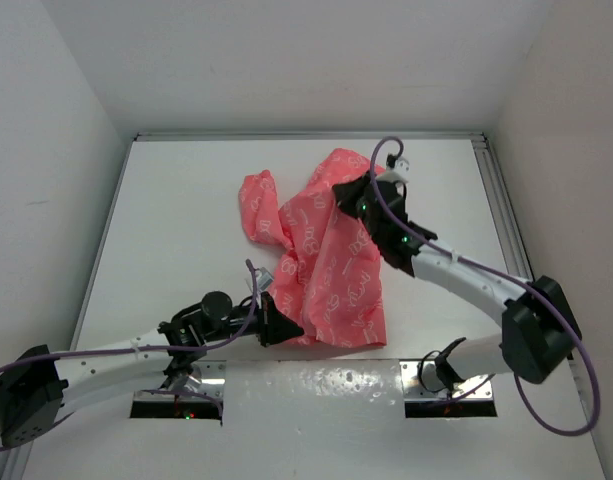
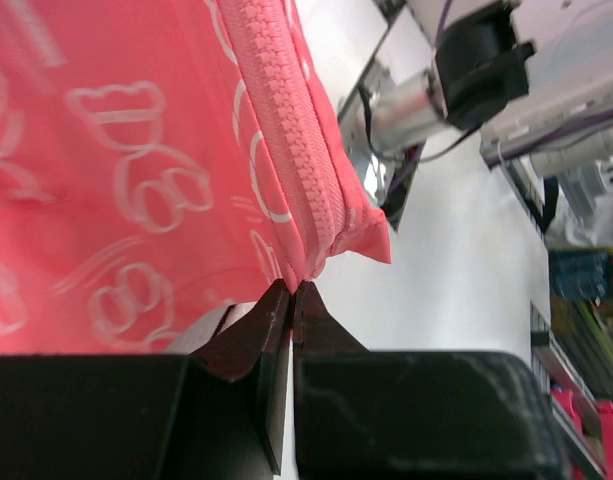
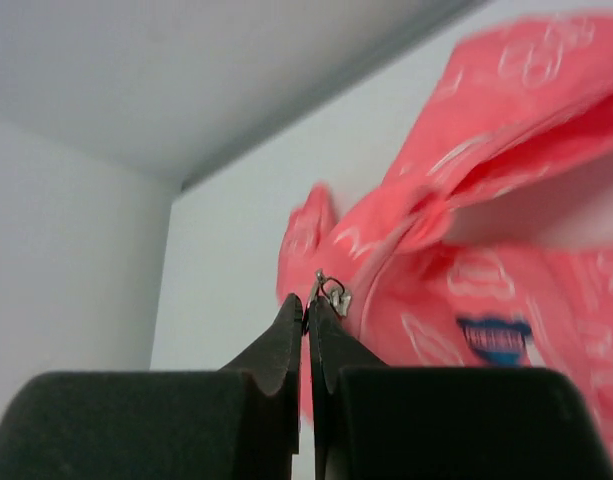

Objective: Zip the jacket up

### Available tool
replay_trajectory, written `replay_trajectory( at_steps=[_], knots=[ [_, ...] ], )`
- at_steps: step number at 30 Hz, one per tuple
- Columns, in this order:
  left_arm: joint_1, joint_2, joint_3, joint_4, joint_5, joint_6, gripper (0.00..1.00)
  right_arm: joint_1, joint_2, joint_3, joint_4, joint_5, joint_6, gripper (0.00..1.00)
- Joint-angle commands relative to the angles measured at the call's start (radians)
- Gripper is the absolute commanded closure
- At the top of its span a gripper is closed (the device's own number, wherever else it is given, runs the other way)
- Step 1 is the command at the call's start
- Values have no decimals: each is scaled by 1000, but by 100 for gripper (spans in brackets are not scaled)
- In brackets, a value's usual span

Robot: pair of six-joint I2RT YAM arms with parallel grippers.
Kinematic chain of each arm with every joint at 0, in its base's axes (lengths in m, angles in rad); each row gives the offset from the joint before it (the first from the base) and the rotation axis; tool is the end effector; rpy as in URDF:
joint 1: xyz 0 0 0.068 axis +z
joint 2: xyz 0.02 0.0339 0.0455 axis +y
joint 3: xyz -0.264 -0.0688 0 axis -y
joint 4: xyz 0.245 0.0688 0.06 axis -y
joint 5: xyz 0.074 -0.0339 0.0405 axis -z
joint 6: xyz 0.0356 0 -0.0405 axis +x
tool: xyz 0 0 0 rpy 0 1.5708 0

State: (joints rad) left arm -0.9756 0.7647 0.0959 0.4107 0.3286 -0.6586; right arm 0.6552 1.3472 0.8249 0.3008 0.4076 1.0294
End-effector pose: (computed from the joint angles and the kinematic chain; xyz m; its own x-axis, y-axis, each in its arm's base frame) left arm 0.0819 -0.1415 0.1639 -0.6999 0.0005 -0.7142 0.6706 0.3447 -0.6569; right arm 0.2527 0.1764 0.2773 -0.3064 0.7568 -0.5774 0.0190 0.6113 0.7912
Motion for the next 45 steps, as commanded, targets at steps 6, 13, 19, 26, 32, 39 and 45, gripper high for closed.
replay_trajectory(
  at_steps=[6, 13, 19, 26, 32, 39, 45],
  knots=[
    [-25, -206, 67, -309, -115, 2, 100, -307, 305, 543, -66, 80, -204, 100],
    [-23, -329, 129, -486, -264, 16, 100, -433, 524, 940, -235, 53, -310, 100],
    [-23, -174, 229, -481, -407, 40, 99, -433, 437, 837, -180, -84, -252, 100],
    [-21, -48, 427, -549, -683, -2, 36, -401, 199, 544, -187, -323, -229, 87],
    [-23, -144, 516, -602, -887, -16, 8, -368, -97, 332, -347, -391, -278, 17],
    [-21, -252, 587, -716, -931, -12, 5, -367, -555, 30, -477, -421, -278, 1],
    [-23, -312, 721, -858, -970, 31, 4, -367, -906, -131, -697, -411, -267, 1]
  ],
)
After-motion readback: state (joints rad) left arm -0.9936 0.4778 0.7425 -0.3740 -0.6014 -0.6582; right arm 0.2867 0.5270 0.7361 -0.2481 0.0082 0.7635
